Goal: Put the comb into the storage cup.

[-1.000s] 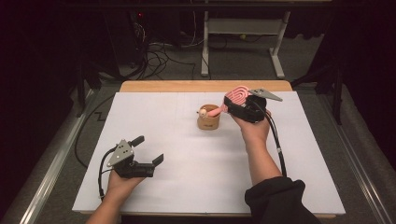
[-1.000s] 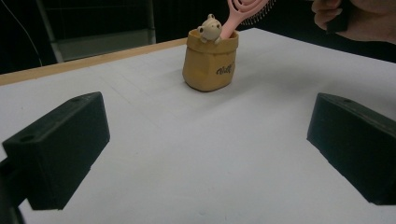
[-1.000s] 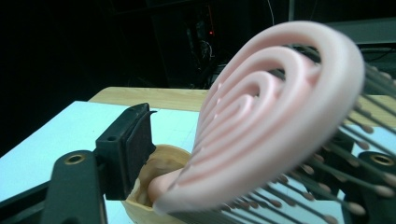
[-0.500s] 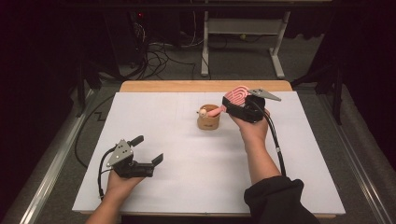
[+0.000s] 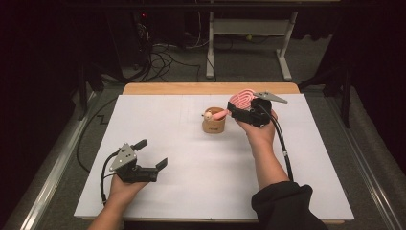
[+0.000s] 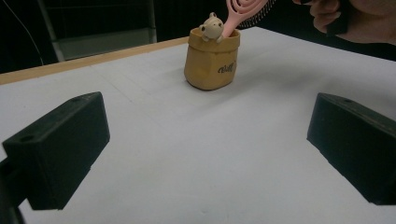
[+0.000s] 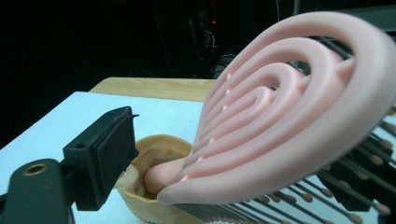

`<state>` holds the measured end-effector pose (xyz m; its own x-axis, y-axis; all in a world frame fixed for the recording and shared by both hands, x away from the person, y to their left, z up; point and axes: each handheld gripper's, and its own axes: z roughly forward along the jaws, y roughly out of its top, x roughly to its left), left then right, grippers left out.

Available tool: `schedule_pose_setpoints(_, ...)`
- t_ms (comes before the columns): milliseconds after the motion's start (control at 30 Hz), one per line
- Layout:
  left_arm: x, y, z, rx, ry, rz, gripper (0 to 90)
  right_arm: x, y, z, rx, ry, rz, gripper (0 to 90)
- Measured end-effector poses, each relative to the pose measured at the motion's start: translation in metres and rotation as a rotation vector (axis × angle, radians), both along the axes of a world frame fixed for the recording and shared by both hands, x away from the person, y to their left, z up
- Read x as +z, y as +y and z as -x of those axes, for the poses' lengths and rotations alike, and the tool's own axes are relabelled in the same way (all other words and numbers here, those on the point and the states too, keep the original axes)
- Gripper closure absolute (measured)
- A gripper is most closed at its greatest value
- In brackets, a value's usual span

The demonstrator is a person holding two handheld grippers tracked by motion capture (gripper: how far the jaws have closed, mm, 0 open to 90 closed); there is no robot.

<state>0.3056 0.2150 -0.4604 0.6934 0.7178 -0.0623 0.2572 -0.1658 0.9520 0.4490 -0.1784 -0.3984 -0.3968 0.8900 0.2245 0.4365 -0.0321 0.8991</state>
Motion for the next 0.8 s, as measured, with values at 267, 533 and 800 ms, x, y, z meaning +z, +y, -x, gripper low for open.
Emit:
schedule_pose_setpoints(267,-0.0006,-0.0007,-0.0004,-0.003,0.004,-0.001,0.0,-0.0005,-0.0002,-0.0001,-0.007,0.0,0.018,0.4)
schedule_pose_setpoints(533,-0.001,-0.0005,-0.0009,-0.004,0.01,-0.005,0.0,0.0021,-0.0023,0.0026,-0.012,-0.01,0.042,0.3)
schedule_pose_setpoints(800,-0.0011,-0.0005,-0.0014,-0.002,0.01,-0.003,0.0,0.0043,-0.0066,0.008,-0.02,-0.02,0.053,0.3)
